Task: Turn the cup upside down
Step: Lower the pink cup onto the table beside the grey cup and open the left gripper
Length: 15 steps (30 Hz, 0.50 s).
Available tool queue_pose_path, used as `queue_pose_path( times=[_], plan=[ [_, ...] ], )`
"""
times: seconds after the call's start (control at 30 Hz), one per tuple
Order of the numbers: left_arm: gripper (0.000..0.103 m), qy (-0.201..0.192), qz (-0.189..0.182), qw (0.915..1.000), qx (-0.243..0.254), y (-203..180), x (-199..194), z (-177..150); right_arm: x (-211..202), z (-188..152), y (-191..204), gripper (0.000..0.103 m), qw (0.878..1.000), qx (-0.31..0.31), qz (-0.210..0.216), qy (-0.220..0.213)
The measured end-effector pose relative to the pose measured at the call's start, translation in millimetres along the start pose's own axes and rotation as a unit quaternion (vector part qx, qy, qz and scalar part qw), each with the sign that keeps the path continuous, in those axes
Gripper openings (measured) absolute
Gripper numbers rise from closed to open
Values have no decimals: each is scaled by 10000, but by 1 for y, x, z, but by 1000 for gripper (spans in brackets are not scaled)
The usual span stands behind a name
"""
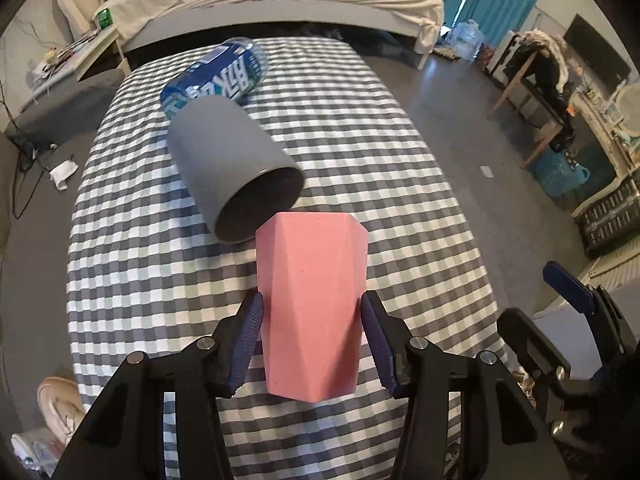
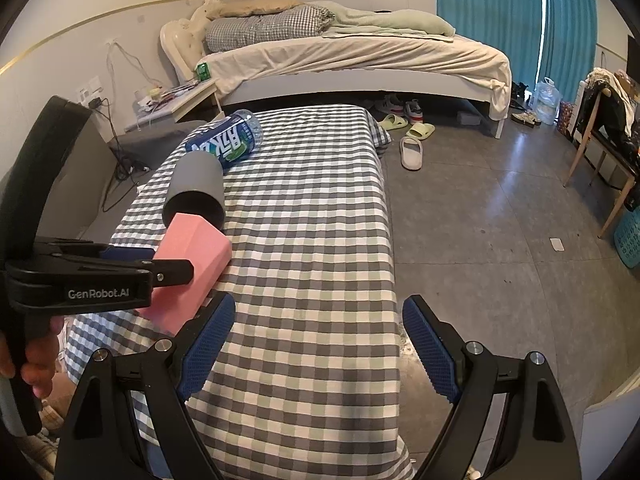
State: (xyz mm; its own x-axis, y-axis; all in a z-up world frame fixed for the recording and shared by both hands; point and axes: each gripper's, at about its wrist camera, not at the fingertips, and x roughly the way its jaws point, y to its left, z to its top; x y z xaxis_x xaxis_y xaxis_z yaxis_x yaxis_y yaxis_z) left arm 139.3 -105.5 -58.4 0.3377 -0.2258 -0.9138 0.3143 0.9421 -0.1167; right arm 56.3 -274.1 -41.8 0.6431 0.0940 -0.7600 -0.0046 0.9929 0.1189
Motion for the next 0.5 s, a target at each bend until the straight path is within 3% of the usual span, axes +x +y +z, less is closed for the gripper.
queue_pose_path(
  times=[0.07,0.17,0.27,0.33,0.37,0.5],
  plan=[
    [55,-109,23,9999,51,-3,0,-6,-1,1,-5,86,10000,87,-1,-16],
    [70,-61,214,9996,153,-9,4,-19,-4,1,-10,86,9998,183,33,-30],
    [71,24,222,9997,51,-7,10,-35,-7,1,-10,86,9998,177,54,-53],
    [68,90,174,9998,-51,-3,15,-41,-8,1,-10,86,9998,184,69,-70],
    [53,72,190,9998,-66,-2,15,-42,-8,1,-11,86,9998,191,72,-72],
    [52,-205,190,9996,41,-4,-3,-39,-11,0,-10,86,9997,184,79,-107]
  ],
)
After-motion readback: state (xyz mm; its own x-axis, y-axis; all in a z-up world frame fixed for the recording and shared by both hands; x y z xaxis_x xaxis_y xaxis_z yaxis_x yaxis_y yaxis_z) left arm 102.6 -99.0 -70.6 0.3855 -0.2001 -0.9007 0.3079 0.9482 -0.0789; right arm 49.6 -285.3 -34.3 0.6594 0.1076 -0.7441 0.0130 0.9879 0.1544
